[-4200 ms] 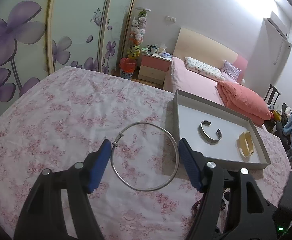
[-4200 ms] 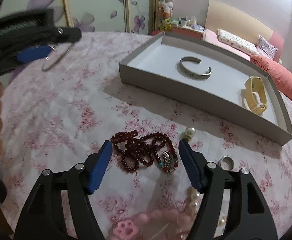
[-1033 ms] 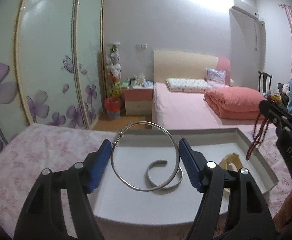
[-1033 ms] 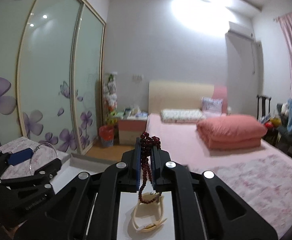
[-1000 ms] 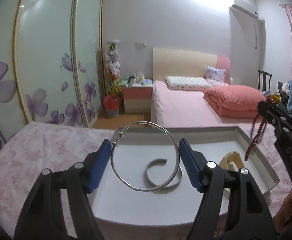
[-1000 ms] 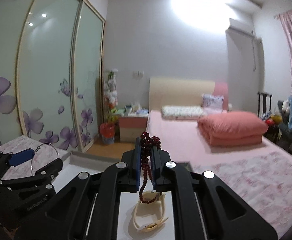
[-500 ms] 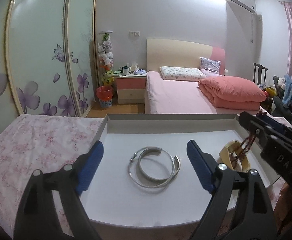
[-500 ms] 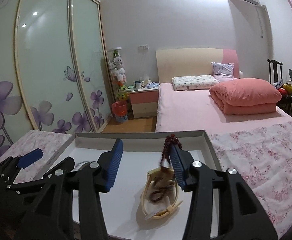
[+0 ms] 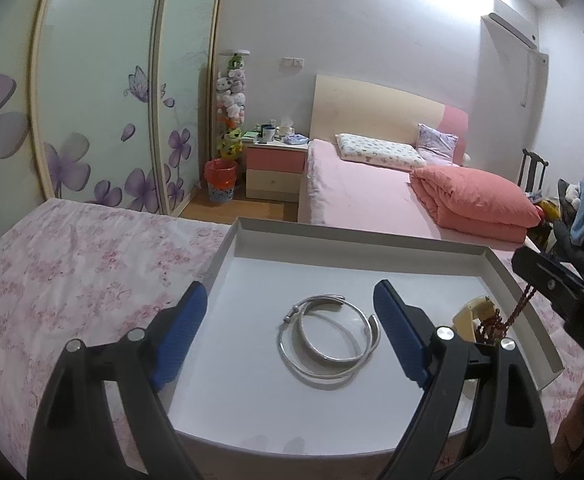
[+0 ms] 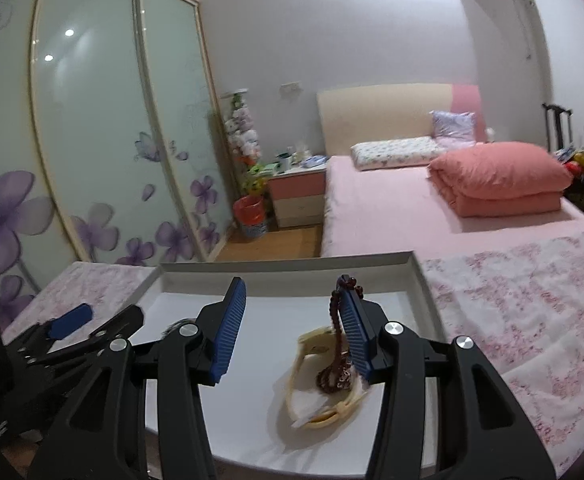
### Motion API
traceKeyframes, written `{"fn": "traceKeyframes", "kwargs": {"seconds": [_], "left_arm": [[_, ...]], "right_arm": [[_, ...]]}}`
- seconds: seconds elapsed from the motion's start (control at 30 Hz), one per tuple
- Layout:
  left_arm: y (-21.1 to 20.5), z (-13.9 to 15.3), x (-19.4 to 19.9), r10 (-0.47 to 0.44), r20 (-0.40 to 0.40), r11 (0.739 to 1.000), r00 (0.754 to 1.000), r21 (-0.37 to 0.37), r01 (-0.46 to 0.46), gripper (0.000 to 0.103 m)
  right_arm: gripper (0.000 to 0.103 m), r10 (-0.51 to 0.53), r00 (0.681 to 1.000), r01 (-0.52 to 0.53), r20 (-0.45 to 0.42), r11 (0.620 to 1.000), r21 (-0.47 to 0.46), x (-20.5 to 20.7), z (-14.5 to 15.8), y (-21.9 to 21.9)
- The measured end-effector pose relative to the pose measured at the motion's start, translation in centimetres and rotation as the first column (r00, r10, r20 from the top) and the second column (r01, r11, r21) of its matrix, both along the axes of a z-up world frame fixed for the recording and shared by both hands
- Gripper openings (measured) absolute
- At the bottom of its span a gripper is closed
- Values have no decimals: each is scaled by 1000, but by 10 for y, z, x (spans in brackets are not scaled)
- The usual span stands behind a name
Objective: Organize jewelry
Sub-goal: 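Carry the hoop bangle into the tray with the left tool while the right tool drops the beads, then grasp the pink bead bracelet with the left tool while the right tool grasps a silver charm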
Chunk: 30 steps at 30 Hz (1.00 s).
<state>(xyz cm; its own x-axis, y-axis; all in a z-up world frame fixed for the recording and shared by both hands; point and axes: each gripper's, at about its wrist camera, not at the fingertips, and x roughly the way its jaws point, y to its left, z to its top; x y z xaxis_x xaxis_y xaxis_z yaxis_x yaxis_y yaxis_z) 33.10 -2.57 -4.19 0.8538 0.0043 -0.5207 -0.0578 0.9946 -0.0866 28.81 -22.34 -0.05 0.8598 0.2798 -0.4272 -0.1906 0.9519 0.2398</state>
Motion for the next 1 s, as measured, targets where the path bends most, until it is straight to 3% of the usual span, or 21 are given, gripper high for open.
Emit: {"fn": "traceKeyframes", "kwargs": {"seconds": [0.1, 0.17, 0.3, 0.4, 0.6, 0.8, 1.0], "left_arm": [[4, 2, -2, 12, 10, 1000, 1000, -9, -12, 83], [5, 3, -2, 19, 15, 1000, 1000, -10, -19, 83], [8, 6, -2, 27, 10, 1000, 1000, -16, -27, 83], [13, 15, -8, 34, 23, 999, 999, -26, -33, 83], [14, 27, -30, -1, 33, 1000, 999, -2, 1, 83], [15, 24, -58, -81, -12, 997, 997, 9, 81, 83], [17, 24, -99, -156, -14, 987, 988, 37, 157, 83]], "right_arm": [[48, 0, 1000, 0, -3, 999, -37, -1, 4, 6], [48, -17, 993, 2, -115, 991, -136, 11, -3, 14], [48, -22, 959, -24, -281, 987, -159, 22, -22, 15], [48, -17, 951, -37, -309, 985, -168, 11, -24, 12], [48, -28, 953, -36, -302, 978, -204, -23, -17, 0], [49, -32, 948, -26, -316, 984, -177, -41, -17, -13], [51, -58, 984, 33, -170, 988, -149, -89, 5, -28]]}}
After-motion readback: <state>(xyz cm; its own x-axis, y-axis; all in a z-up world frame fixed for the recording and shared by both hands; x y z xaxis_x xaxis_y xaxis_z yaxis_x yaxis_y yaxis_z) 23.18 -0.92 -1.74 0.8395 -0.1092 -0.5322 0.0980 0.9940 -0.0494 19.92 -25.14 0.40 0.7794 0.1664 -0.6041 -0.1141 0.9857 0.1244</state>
